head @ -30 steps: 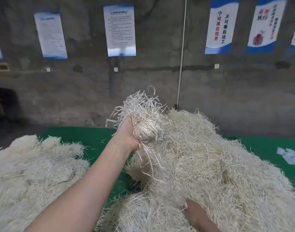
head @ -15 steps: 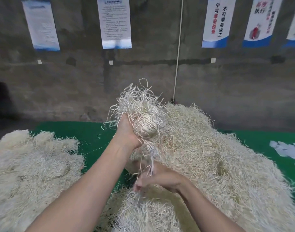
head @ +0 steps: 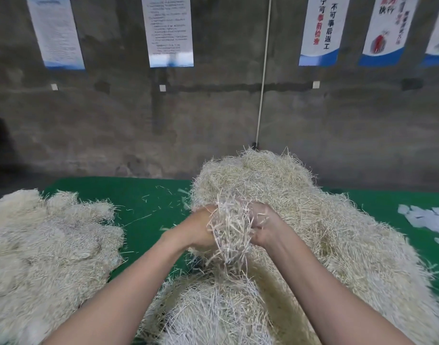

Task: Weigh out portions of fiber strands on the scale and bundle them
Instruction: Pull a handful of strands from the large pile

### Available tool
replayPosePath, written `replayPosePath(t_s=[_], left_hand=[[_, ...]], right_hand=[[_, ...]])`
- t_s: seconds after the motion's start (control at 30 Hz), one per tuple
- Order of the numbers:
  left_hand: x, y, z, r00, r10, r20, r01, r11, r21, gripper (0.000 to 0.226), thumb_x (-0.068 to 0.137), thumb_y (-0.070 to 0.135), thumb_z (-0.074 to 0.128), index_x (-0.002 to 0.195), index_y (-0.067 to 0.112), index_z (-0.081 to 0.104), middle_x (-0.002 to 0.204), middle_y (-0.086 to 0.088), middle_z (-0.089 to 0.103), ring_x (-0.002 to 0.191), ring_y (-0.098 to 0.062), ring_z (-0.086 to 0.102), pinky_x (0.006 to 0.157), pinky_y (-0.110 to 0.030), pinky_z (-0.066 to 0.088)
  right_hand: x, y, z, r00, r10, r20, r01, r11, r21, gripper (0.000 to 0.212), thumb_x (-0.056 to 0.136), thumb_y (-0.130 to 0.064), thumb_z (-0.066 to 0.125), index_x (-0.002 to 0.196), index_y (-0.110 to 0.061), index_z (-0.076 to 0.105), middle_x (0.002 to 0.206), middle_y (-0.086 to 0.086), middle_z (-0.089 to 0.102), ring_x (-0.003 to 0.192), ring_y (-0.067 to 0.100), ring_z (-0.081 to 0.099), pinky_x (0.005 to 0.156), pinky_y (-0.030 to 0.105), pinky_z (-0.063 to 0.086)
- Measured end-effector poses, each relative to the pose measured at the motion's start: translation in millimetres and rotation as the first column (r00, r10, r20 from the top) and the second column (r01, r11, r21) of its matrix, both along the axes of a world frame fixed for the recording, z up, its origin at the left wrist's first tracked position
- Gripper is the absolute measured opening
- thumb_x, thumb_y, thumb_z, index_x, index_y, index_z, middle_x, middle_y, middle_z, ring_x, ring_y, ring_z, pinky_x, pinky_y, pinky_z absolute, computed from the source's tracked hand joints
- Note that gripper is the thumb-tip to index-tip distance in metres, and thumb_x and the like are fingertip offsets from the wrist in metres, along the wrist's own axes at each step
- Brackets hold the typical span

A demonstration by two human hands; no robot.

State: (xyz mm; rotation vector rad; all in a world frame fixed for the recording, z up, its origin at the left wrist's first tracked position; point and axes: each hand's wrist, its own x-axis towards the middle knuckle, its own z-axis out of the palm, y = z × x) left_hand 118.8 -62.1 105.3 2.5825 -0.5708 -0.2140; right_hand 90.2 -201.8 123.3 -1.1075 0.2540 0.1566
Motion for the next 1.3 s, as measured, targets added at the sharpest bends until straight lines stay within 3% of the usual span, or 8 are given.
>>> replayPosePath(t_s=[0.2,0.33,0.5,0.77,0.93,1.1,1.2,1.3], left_hand=[[-3,-13,-8,0.910,0.201,0.362,-0.159,0.977,-0.142,0.046,0.082,-0.001,0.058,0.126,0.008,0.049,0.125,-0.007,0.050,0.114,-0.022,0.050,0.098,-0.031,0.040],[1,-4,-1,0.698,0.213,0.684,-0.199,0.975,-0.100,0.015,0.079,-0.004,0.055,0.087,0.008,0.057,0.111,-0.006,0.052,0.104,-0.022,0.050,0.086,-0.023,0.040],[-2,-7,0,0.740,0.385,0.552,-0.156,0.896,-0.416,0.036,0.078,-0.012,0.053,0.067,0.016,0.033,0.091,0.001,0.037,0.077,-0.018,0.043,0.057,-0.020,0.034],[-13,-1,32,0.988,-0.131,-0.085,0.016,0.625,-0.780,0.055,0.067,0.014,0.070,0.119,0.015,0.052,0.120,-0.003,0.056,0.108,-0.015,0.054,0.098,-0.037,0.045],[-5,15,2,0.826,0.504,0.251,-0.036,0.492,-0.870,0.017,0.083,0.008,0.063,0.072,0.020,0.067,0.073,0.006,0.066,0.073,-0.007,0.062,0.065,-0.015,0.047],[-20,-9,-66,0.840,-0.017,0.542,0.236,0.912,-0.336,0.032,0.091,0.034,0.041,0.097,0.018,0.069,0.105,0.005,0.067,0.102,-0.005,0.057,0.097,-0.037,0.044],[0,-24,-101,0.952,-0.045,0.302,0.073,0.994,-0.080,0.037,0.098,0.039,0.040,0.133,0.033,0.048,0.139,0.020,0.030,0.135,-0.004,0.019,0.116,-0.039,0.009],[15,-10,-111,0.840,0.070,-0.538,-0.282,0.903,-0.323,0.049,0.088,0.037,0.057,0.128,0.009,0.050,0.120,-0.005,0.059,0.098,-0.018,0.060,0.082,-0.030,0.052]], right_hand=[[-3,6,14,0.995,-0.005,0.101,0.007,1.000,-0.019,0.020,0.085,0.006,0.052,0.104,0.000,0.055,0.050,0.006,0.065,0.047,0.018,0.062,0.041,0.026,0.050],[-5,-18,5,0.976,0.054,0.213,0.029,0.929,-0.368,0.039,0.086,0.002,0.053,0.121,-0.014,0.059,0.100,0.005,0.067,0.074,0.012,0.057,0.060,0.023,0.046],[-13,-15,-14,0.928,0.252,0.274,-0.244,0.968,-0.065,0.113,0.050,-0.031,0.088,0.144,-0.033,0.026,0.121,-0.007,0.054,0.118,0.026,0.052,0.092,0.058,0.043],[6,-12,2,0.985,-0.035,0.168,0.029,0.999,0.035,0.048,0.064,-0.009,0.075,0.108,0.003,0.061,0.102,0.021,0.067,0.073,0.029,0.070,0.059,0.035,0.055],[13,-35,-5,0.969,-0.236,0.073,0.235,0.972,0.025,0.023,0.078,-0.004,0.067,0.100,0.001,0.062,0.094,0.010,0.059,0.061,0.018,0.063,0.046,0.029,0.052],[23,-31,1,0.961,-0.259,0.094,0.247,0.961,0.121,0.022,0.082,-0.013,0.066,0.102,-0.004,0.066,0.114,0.016,0.061,0.103,0.030,0.062,0.082,0.041,0.055],[30,-34,7,0.957,-0.280,0.076,0.257,0.939,0.227,0.057,0.081,-0.020,0.068,0.132,-0.006,0.050,0.131,0.020,0.050,0.124,0.036,0.048,0.104,0.050,0.040],[32,-47,10,0.960,-0.278,0.045,0.254,0.923,0.288,0.065,0.079,-0.030,0.070,0.135,-0.009,0.046,0.132,0.022,0.044,0.125,0.027,0.047,0.112,0.038,0.027]])
